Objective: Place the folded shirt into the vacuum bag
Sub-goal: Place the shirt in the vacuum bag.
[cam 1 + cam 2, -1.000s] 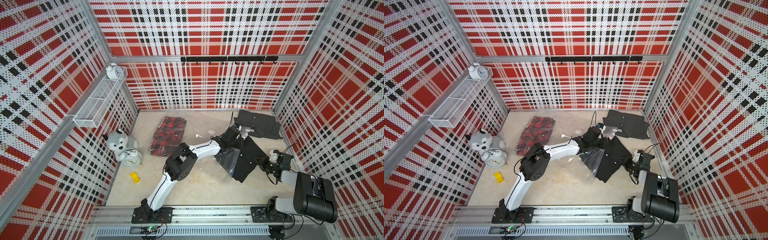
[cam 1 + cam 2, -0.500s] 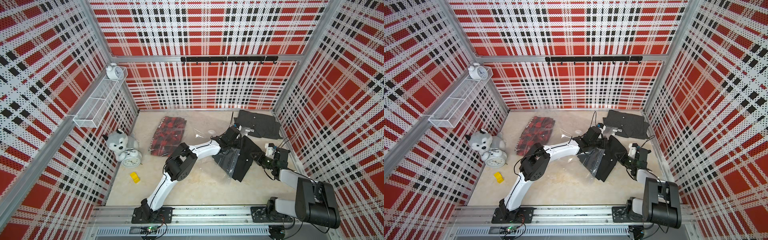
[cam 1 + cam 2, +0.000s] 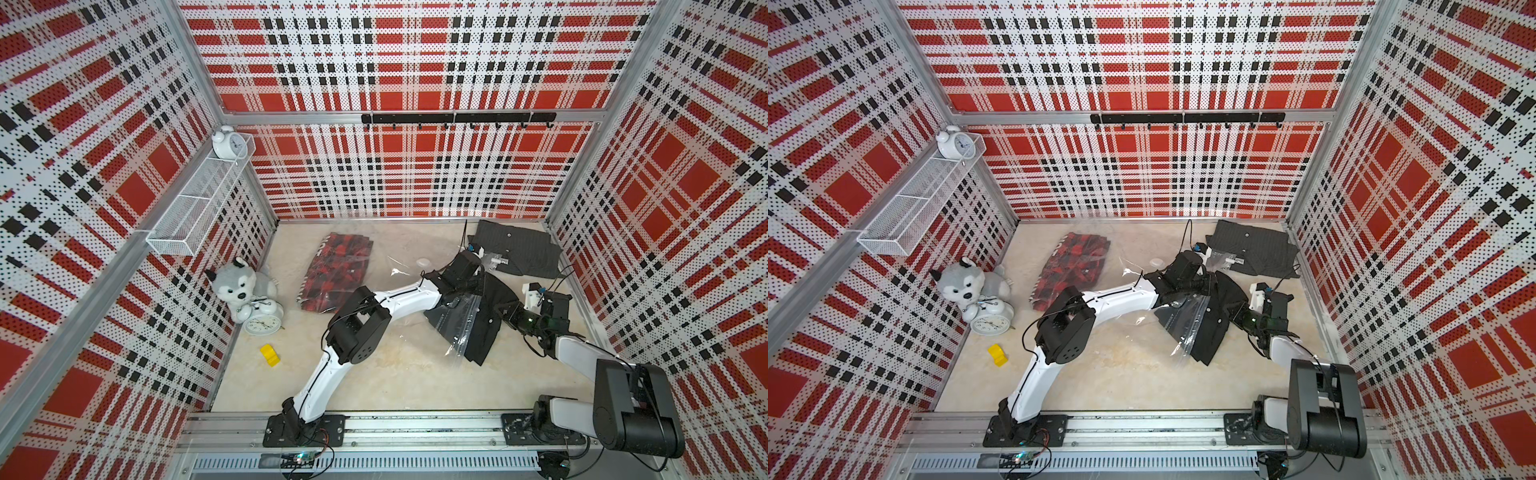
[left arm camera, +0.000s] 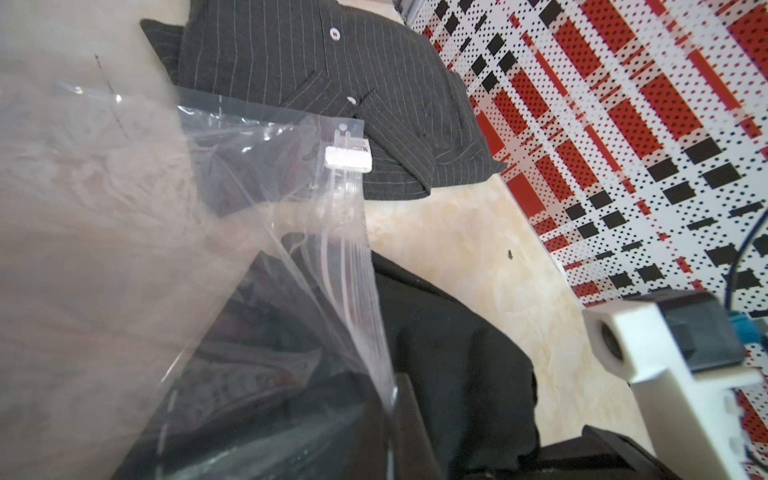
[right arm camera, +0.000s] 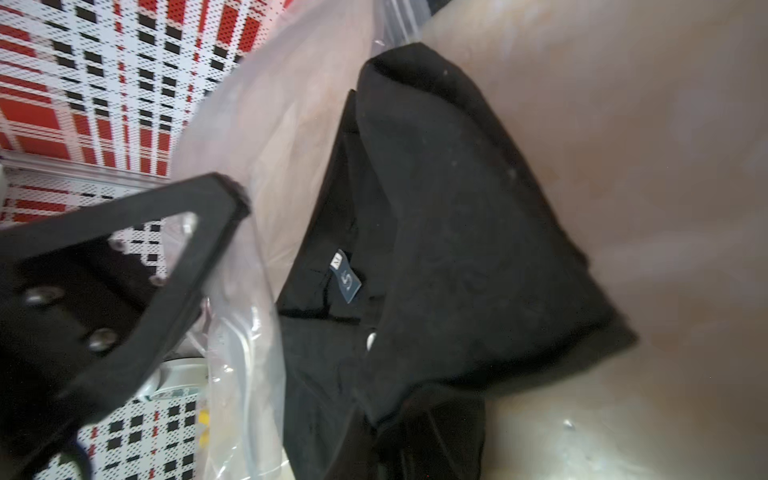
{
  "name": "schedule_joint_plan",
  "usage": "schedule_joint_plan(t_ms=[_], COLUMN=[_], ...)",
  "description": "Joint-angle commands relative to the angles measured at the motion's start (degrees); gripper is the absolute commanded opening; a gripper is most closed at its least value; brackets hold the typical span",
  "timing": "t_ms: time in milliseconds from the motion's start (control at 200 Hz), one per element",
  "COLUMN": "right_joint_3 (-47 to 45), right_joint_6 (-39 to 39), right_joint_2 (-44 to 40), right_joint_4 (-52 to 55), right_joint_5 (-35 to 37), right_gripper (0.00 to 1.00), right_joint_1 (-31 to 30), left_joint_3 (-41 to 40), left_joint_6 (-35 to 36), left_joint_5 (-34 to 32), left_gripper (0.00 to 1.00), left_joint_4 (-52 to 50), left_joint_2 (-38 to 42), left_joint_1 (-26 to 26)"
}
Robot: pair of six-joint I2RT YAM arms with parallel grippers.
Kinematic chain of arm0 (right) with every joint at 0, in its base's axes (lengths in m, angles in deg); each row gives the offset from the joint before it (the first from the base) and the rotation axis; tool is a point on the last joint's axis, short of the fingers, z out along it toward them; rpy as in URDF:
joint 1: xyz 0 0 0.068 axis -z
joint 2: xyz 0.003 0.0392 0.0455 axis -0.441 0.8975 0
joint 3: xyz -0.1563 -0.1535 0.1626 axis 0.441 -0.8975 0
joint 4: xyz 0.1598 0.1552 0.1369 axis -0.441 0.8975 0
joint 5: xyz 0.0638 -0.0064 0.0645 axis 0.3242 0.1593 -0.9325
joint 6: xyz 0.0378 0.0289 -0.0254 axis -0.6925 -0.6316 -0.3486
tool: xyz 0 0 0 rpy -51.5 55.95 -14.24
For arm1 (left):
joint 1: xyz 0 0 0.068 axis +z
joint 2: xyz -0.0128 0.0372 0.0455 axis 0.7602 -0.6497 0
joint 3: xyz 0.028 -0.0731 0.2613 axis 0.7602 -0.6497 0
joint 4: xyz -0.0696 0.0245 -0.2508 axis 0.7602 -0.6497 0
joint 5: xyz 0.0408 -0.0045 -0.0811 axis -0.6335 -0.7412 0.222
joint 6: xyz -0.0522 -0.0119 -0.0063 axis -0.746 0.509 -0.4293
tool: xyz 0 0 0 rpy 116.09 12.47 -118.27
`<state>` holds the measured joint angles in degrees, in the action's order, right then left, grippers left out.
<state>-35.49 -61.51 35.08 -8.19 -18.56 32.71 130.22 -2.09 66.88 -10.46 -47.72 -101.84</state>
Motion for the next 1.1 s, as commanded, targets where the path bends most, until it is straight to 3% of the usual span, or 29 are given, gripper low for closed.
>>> schedule_joint_plan(t_ms=[0, 60, 125, 225, 316, 466, 571, 686, 777, 887, 1007, 1092], right_joint_3=[0.3, 0.9, 1.1, 1.6, 2.1, 3.1, 3.5, 4.0, 5.6, 7.1, 9.8, 10.4], right_joint_6=[2.4, 2.4, 2.2, 2.2, 2.1, 1.4, 1.2, 1.2, 1.5, 1.4, 3.1, 4.6], right_joint_2=[0.0, -1.3, -3.0, -4.4, -4.3, -3.3, -3.3, -1.9, 1.8, 7.7, 13.1, 13.6], right_joint_4=[6.9, 9.1, 10.7, 12.8, 13.3, 13.8, 13.7, 12.1, 10.3, 5.8, 4.5, 4.1], right_joint_5=[7.6, 10.1, 12.6, 16.0, 17.1, 18.2, 18.1, 17.0, 14.1, 9.3, 8.0, 7.4], right_gripper=[0.09, 0.12, 0.24, 0.59, 0.78, 0.95, 1.00, 0.99, 0.91, 0.68, 0.34, 0.17], right_joint_1=[-0.5, -0.6, -0.6, -0.5, 0.0, 2.5, 4.8, 6.5, 6.6, 6.5, 6.1, 5.1], left_joint_3=[0.3, 1.9, 3.6, 4.9, 6.0, 6.7, 5.6, 4.7, 4.5, 4.4, 3.7, 3.3], left_joint_6=[2.2, 3.0, 3.5, 3.7, 3.7, 4.2, 4.2, 4.1, 4.0, 4.0, 4.0, 4.0], left_joint_5=[-3.3, -3.7, -3.6, -3.5, -3.5, -4.1, -4.2, -3.8, -3.4, -2.8, -2.5, -2.3], left_gripper=[0.00, 0.00, 0.00, 0.00, 0.00, 0.00, 0.00, 0.00, 0.00, 0.00, 0.00, 0.00], left_joint_4=[0.3, -1.4, -2.8, -3.6, -4.2, -5.7, -5.9, -5.9, -5.9, -5.9, -5.7, -5.7], left_joint_2=[2.7, 1.0, -1.0, -3.2, -4.6, -5.6, -5.3, -4.9, -4.6, -3.8, -2.7, -2.0], left_joint_1=[-1.0, -1.1, -1.3, -1.8, -2.1, -2.6, -2.8, -3.0, -3.1, -3.4, -3.7, -3.7])
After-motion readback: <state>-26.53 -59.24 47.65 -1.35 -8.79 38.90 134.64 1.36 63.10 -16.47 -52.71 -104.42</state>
